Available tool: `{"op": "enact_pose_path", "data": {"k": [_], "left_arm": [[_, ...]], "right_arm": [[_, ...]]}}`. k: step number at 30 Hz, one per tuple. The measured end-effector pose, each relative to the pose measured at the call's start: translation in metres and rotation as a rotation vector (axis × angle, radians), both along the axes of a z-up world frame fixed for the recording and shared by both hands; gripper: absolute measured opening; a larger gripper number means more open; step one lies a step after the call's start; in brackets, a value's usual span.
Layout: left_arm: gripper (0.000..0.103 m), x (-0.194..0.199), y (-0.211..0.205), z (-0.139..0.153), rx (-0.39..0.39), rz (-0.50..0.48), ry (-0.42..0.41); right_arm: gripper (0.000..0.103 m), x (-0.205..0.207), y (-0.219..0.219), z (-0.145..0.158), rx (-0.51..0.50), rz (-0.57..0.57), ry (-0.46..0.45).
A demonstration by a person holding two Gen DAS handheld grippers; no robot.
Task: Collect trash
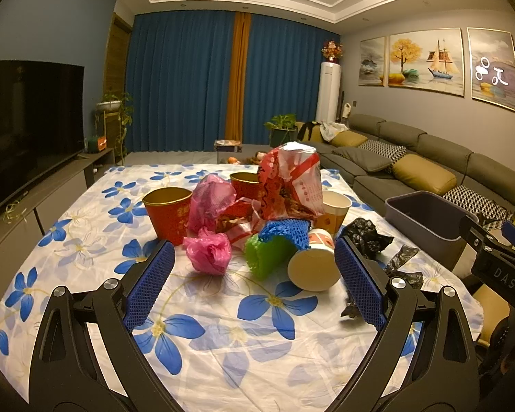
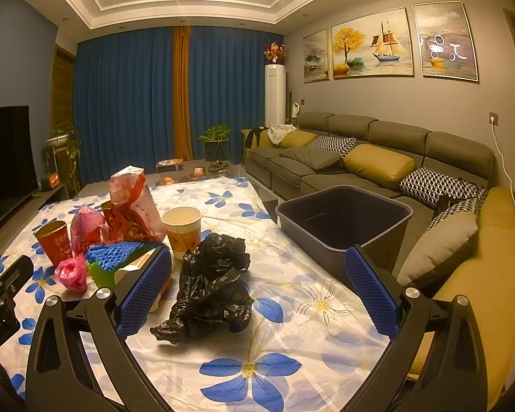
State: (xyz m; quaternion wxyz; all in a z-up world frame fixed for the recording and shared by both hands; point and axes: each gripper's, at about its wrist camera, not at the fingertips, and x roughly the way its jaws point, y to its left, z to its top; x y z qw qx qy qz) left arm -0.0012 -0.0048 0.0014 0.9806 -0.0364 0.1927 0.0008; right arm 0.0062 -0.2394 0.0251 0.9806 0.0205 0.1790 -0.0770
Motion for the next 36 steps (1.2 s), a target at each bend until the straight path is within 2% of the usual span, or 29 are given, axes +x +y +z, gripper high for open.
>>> {"op": "enact_pose_path", "data": {"k": [36], "left_arm": [[0.092, 0.0001, 0.0003, -0.0001, 0.0, 0.0, 0.0]], "right_arm": [[0.098, -0.0015, 0.0015, -0.0014, -0.009, -0.004, -0.004]]}}
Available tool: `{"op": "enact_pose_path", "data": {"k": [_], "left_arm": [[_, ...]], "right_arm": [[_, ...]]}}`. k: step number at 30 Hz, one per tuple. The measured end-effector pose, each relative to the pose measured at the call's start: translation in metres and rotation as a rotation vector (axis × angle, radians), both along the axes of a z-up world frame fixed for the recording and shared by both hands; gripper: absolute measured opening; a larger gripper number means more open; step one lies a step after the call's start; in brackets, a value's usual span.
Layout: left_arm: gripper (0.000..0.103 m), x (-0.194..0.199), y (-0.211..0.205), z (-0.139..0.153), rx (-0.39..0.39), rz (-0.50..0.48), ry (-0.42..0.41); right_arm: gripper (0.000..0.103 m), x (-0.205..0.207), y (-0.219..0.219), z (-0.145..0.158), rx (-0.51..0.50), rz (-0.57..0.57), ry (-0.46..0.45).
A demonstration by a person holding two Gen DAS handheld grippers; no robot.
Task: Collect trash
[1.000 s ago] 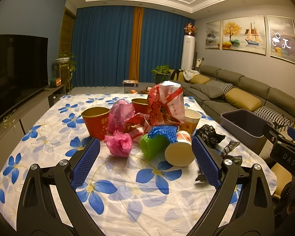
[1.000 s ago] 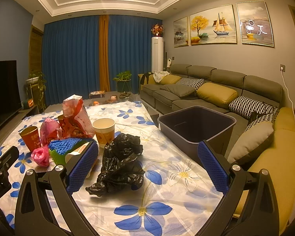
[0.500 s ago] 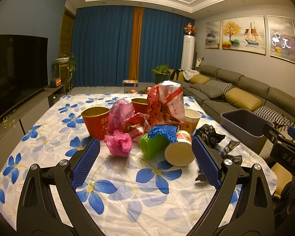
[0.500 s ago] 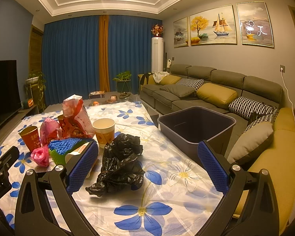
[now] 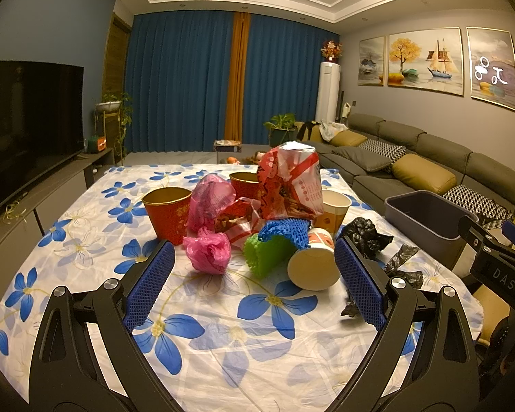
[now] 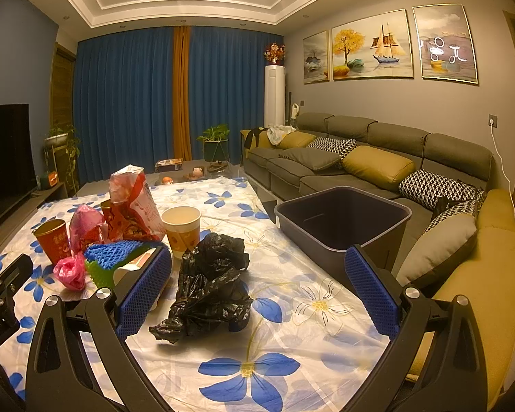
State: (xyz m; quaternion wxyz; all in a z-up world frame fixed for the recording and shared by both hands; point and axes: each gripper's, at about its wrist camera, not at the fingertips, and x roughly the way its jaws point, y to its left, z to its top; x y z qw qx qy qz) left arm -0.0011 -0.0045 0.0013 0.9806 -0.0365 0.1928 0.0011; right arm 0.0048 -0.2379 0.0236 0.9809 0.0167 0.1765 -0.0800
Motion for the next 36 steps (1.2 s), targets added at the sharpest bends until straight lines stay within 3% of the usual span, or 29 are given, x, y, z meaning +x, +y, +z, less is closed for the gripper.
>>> {"op": "enact_pose_path", "data": {"k": [36], "left_arm": [[0.092, -0.0007, 0.007, -0.0039, -0.003, -0.016, -0.035]], "right_arm": [[0.098, 0.0014, 0.0041, -0.0081, -0.017, 0.036, -0.025]]}}
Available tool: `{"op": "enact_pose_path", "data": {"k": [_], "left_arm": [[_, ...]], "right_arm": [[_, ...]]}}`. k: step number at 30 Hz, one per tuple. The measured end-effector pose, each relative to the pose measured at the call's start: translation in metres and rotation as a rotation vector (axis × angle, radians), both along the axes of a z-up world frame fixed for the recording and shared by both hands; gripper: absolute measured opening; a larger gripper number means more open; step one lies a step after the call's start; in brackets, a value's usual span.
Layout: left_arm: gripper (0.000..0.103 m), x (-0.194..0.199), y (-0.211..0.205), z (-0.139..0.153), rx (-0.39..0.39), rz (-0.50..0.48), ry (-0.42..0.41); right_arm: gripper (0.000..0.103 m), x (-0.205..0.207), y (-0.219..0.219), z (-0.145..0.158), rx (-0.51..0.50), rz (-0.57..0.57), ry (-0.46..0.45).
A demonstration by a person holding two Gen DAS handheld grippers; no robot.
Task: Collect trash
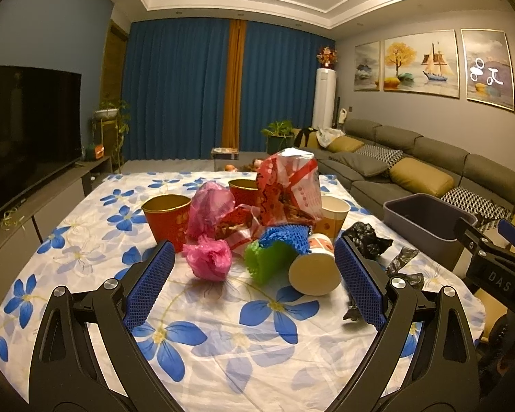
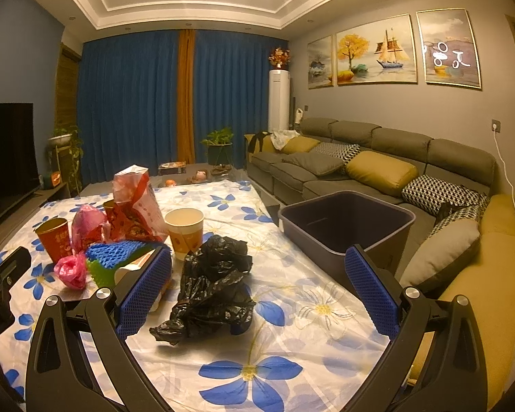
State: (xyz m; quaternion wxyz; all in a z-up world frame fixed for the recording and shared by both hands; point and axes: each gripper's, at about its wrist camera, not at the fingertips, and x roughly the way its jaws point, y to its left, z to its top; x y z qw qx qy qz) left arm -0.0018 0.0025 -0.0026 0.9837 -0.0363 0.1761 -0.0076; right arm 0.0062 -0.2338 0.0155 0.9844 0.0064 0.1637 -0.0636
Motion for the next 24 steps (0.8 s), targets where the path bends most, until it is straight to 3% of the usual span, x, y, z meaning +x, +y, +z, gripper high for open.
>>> {"op": "enact_pose_path", "data": {"k": [15, 24], "left_arm": [[0.092, 0.014, 0.035, -0.02, -0.028, 0.046, 0.031], [0.085, 0.026, 0.064, -0.024, -0.047, 0.119, 0.039]], "right_arm": [[0.098, 0.023, 0.018, -0.021, -0.003, 0.092, 0.03], [0.089, 0.051, 0.075, -0.032, -0.047, 0.279, 0.056]]}}
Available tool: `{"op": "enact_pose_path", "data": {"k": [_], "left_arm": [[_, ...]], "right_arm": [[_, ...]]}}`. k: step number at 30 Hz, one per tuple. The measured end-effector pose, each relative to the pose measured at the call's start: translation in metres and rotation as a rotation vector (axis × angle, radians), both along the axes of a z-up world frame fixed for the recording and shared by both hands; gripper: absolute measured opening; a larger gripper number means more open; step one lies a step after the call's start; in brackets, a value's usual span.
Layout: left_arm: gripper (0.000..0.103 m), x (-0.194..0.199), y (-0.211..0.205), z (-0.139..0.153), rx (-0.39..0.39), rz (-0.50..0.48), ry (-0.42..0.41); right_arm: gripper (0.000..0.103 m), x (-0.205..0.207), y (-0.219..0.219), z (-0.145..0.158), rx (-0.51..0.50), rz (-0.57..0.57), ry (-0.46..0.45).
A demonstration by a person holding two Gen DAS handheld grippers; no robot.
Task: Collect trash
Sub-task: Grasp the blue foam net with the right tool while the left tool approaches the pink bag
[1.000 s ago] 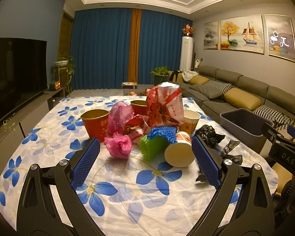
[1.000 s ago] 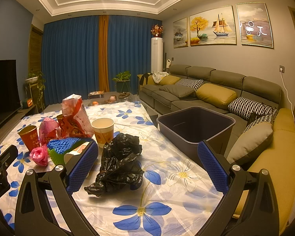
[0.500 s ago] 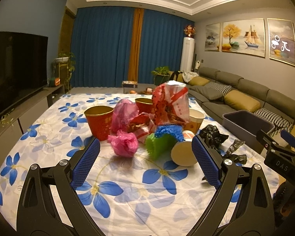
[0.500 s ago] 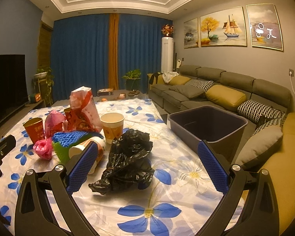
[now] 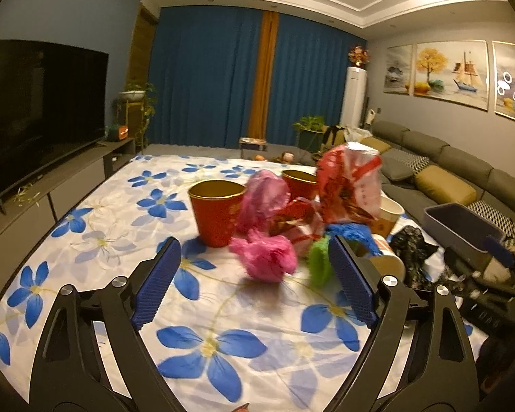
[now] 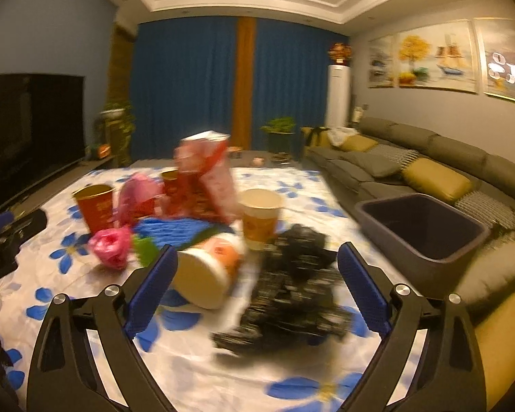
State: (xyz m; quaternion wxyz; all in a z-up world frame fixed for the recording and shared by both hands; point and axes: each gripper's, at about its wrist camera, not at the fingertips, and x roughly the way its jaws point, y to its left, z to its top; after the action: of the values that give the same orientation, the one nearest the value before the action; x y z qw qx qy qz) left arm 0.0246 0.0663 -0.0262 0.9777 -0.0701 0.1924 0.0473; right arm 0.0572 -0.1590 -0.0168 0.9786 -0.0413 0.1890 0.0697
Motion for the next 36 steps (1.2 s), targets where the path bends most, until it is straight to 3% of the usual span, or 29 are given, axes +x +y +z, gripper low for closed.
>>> {"op": "enact_pose_path", "data": {"k": [6, 11, 14, 18, 19, 36], "left_arm": [[0.083, 0.008, 0.015, 0.002, -0.013, 0.023, -0.002], [0.08, 0.017, 0.02, -0.001, -0.019, 0.015, 0.01], [0.076, 0.022, 0.021, -0.004, -0.022, 0.003, 0.018], [0.073, 0.028, 0.018, -0.008, -0.027, -0.014, 0.029], [0.073, 0.031, 0.016, -0.01, -0.029, -0.021, 0.034], [0.071, 0.087, -0.002, -0.039, -0.039, -0.073, 0.176]], "right_arm": [[0.074, 0.035, 0.046, -0.012, -0.05, 0.111, 0.07], [0.06, 0.06, 0.063, -0.023, -0.079, 0.141, 0.127], [0.046, 0.071, 0.068, -0.028, -0.092, 0.14, 0.149], [0.011, 0.079, 0.067, -0.033, -0.081, 0.145, 0.182], [0.007, 0.08, 0.065, -0.033, -0.073, 0.147, 0.183], [0.004, 0.042, 0.02, 0.002, 0.067, 0.155, 0.057]]}}
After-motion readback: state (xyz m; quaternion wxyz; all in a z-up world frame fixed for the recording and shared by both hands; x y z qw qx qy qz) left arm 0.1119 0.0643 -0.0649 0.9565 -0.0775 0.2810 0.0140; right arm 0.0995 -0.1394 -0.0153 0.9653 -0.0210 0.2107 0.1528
